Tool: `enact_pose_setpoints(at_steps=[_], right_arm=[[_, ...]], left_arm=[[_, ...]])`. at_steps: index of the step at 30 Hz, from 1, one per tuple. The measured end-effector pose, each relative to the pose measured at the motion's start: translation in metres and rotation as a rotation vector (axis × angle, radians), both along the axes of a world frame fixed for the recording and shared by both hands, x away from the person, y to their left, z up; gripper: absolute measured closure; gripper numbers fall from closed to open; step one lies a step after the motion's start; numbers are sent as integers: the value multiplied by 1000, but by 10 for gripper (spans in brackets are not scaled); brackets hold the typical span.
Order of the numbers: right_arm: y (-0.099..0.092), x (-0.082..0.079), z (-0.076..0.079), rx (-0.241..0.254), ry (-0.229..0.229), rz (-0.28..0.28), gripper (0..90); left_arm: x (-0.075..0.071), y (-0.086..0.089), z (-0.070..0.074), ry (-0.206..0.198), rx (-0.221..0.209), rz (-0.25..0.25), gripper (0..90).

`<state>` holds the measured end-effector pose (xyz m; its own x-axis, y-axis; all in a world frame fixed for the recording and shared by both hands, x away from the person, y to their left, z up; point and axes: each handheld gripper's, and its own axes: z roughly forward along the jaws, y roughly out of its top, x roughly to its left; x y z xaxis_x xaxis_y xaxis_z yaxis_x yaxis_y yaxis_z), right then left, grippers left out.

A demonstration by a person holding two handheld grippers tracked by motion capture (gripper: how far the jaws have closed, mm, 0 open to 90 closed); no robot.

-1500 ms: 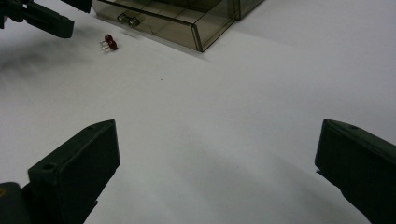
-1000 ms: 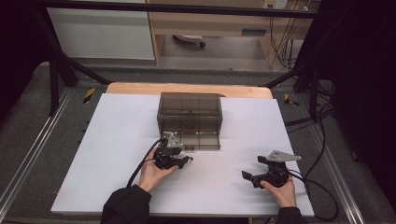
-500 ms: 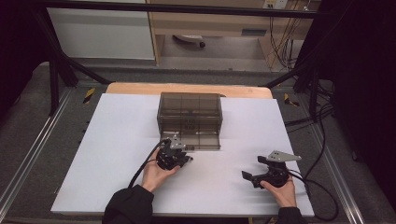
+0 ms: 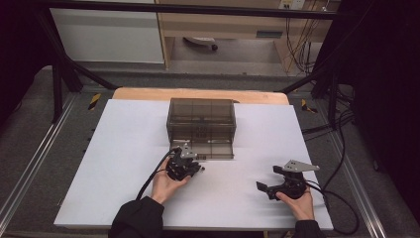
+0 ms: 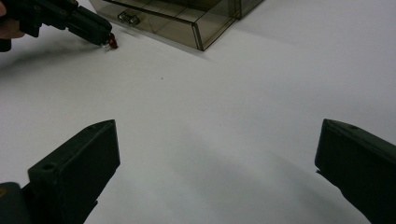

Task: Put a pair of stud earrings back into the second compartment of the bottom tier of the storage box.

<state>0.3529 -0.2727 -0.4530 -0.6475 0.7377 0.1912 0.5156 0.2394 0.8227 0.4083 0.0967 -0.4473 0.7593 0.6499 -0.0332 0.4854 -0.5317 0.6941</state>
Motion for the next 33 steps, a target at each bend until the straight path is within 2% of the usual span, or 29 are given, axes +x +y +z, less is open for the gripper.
enact_pose_setpoints(at_steps=[16,33], right_arm=[[0,0,0,-2,0,1,6],[0,0,0,-2,2,1,6]], left_arm=[[-4,8,12,5,-18,9,823],[-9,15,36,-10,-28,-7,823]])
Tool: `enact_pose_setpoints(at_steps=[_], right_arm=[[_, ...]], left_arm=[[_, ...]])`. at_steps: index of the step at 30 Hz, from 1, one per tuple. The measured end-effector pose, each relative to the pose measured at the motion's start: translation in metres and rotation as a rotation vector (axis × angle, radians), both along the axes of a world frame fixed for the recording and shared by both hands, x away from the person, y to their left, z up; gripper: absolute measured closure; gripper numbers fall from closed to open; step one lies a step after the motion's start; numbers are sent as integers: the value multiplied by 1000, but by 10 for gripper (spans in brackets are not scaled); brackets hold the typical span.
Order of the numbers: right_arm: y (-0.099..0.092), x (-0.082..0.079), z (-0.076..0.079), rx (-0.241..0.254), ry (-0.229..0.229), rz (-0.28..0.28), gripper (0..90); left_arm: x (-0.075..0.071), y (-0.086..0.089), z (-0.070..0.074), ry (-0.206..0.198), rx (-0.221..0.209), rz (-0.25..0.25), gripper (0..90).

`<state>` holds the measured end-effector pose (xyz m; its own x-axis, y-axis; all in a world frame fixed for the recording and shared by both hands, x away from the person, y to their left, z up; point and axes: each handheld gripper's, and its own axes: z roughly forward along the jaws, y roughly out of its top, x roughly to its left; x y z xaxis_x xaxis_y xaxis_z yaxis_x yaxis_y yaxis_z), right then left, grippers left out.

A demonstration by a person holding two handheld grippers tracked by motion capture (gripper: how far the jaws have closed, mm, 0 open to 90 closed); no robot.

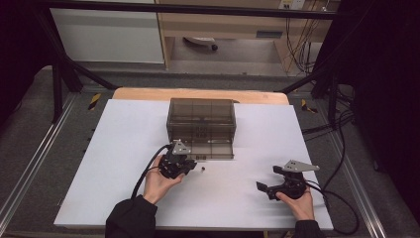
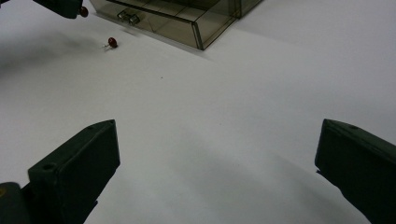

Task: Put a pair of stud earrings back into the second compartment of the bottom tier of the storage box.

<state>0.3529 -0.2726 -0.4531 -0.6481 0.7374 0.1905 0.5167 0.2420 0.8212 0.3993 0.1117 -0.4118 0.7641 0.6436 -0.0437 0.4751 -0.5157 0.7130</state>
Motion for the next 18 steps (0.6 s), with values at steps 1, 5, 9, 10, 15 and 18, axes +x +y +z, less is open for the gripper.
enact_pose_setpoints(at_steps=[1,5,9,10,15,18], right_arm=[[0,0,0,0,-1,0,6],[0,0,0,-1,-1,0,6],[0,0,0,-1,0,0,6],[0,0,0,-1,-1,1,7],[0,0,0,-1,-1,0,6],[0,0,0,-1,-2,0,6]], left_arm=[[0,0,2,-2,3,-2,823],[2,-2,10,-8,7,-10,823],[4,-5,16,-16,13,-16,823],[4,-5,17,-15,15,-17,823],[8,-9,22,-18,15,-22,823],[11,-11,24,-18,13,-20,824]])
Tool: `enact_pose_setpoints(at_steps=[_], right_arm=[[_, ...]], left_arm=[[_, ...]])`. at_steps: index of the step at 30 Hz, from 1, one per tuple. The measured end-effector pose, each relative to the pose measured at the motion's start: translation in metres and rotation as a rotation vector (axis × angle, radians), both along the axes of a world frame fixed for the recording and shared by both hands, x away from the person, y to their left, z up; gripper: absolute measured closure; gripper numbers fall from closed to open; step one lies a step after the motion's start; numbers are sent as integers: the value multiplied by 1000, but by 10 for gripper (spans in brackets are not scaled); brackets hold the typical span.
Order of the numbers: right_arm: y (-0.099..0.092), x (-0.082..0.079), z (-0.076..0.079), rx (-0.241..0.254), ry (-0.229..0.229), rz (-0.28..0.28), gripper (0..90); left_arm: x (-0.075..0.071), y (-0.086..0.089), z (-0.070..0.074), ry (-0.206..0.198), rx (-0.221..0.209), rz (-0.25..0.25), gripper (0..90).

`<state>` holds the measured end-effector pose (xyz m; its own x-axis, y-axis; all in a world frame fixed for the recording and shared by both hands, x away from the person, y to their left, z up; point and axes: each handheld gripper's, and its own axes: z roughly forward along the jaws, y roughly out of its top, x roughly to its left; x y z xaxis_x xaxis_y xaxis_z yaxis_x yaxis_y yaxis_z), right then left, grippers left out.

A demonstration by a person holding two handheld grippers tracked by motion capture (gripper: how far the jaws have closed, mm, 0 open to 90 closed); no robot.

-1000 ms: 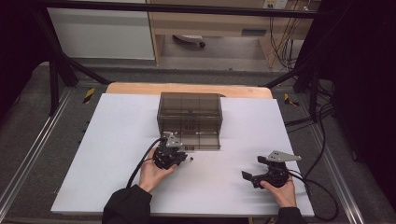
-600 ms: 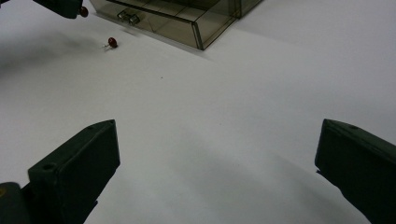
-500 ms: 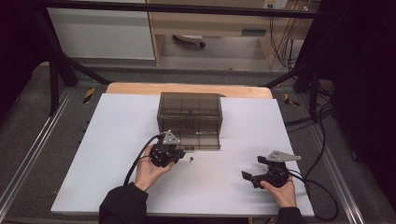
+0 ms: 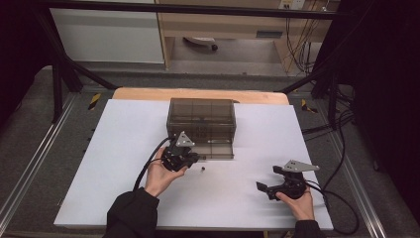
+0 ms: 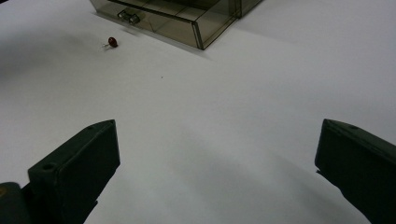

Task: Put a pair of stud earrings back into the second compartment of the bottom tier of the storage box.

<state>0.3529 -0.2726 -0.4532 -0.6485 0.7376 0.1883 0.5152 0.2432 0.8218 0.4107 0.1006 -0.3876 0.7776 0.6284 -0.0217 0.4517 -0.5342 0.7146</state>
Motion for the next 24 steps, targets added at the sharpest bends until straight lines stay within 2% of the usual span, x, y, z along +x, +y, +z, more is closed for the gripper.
enact_pose_setpoints(at_steps=[12,24], right_arm=[[0,0,0,-2,0,1,6],[0,0,0,-3,3,2,6]], left_arm=[[19,-4,2,2,-9,31,823],[38,-12,-7,6,-12,69,823]])
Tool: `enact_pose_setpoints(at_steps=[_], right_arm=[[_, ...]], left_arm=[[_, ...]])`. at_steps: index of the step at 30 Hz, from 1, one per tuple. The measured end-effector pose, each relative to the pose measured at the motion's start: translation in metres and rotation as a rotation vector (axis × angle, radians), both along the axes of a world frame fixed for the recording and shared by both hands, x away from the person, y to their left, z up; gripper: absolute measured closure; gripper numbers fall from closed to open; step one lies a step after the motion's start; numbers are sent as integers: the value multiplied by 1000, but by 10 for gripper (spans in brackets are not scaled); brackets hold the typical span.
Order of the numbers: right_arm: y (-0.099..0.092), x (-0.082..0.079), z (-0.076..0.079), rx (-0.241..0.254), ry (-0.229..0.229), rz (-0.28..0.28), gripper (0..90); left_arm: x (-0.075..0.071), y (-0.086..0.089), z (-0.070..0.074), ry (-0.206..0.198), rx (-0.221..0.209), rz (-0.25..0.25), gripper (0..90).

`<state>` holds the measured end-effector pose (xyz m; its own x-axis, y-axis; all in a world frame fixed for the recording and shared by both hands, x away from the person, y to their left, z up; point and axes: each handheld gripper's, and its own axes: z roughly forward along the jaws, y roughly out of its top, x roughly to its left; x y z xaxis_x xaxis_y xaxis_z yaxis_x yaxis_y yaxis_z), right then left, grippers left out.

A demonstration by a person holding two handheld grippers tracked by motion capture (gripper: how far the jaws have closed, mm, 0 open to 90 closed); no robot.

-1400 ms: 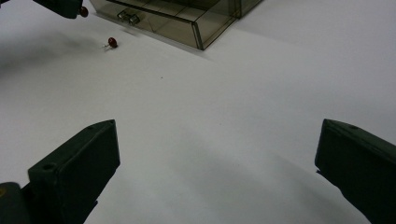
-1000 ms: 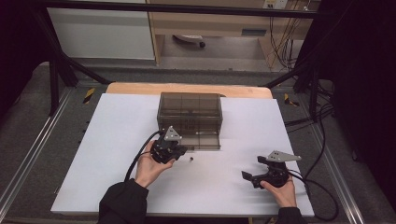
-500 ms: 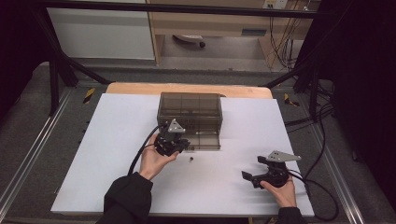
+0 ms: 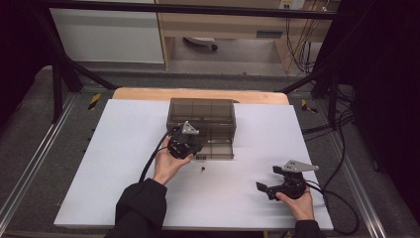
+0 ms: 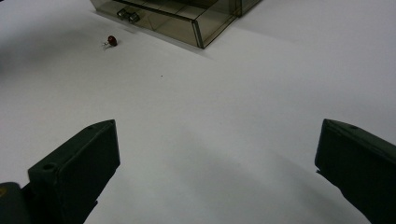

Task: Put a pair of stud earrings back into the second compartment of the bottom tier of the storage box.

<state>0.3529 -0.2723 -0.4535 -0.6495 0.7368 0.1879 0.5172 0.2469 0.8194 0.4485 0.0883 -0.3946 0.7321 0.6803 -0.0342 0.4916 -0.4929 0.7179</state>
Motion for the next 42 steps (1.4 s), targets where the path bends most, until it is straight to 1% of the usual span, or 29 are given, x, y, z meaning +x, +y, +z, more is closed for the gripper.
enact_pose_setpoints(at_steps=[4,7,12,16,18,22,25,29,33,35,37,39,42], right_arm=[[0,0,0,-1,1,0,6],[0,0,0,-2,1,-1,6],[1,0,-1,-1,0,1,7],[1,0,-1,-4,-1,2,6],[0,0,-1,-5,-2,3,7],[1,0,-1,-5,-1,2,6],[0,0,-1,-5,-1,2,6],[0,0,-1,-5,-1,2,6],[0,0,-1,-4,-2,2,6],[0,0,-1,-4,-2,1,6],[0,0,-1,-4,0,0,6],[0,0,-1,-4,-1,1,6],[0,0,-1,-4,-2,2,6]], left_arm=[[5,0,-6,8,9,9,823],[8,-1,-10,12,8,18,823],[12,-3,-17,11,24,24,822],[16,-4,-22,20,35,23,821],[17,-4,-25,23,34,29,820],[19,-5,-28,25,28,22,805],[19,-4,-27,31,22,31,735],[15,1,-23,25,13,41,652],[7,8,-15,14,8,40,545],[3,12,-13,3,-2,45,483],[-1,16,-11,5,-20,40,442],[-5,20,-10,5,-28,40,390],[-12,27,-10,6,-41,28,344]])
